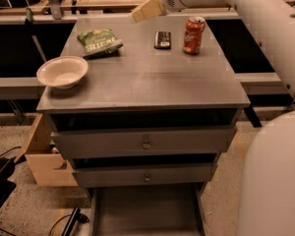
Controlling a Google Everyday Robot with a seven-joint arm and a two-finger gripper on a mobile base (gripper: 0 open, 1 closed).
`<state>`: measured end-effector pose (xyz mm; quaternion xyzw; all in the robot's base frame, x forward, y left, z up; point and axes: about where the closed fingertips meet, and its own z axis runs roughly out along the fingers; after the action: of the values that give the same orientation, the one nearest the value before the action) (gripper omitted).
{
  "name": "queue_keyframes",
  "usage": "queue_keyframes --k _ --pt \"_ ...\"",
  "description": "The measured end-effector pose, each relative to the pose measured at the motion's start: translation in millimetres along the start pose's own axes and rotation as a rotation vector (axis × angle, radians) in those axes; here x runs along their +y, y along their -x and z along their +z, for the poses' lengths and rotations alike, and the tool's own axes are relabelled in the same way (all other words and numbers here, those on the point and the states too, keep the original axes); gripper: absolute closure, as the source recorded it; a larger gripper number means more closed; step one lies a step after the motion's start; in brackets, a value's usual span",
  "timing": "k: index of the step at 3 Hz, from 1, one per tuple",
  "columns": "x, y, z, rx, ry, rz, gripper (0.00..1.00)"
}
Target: Place green jalapeno chip bag into bottom drawer
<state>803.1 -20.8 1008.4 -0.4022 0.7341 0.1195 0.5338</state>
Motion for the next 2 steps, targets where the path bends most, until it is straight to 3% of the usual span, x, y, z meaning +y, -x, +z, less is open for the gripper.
queue_keyframes --k 1,2 --pt "3.0 -2.3 53.5 0.003 0.020 0.030 0.00" --pt "4.5 -1.2 85.8 -0.005 0.049 0.050 0.00"
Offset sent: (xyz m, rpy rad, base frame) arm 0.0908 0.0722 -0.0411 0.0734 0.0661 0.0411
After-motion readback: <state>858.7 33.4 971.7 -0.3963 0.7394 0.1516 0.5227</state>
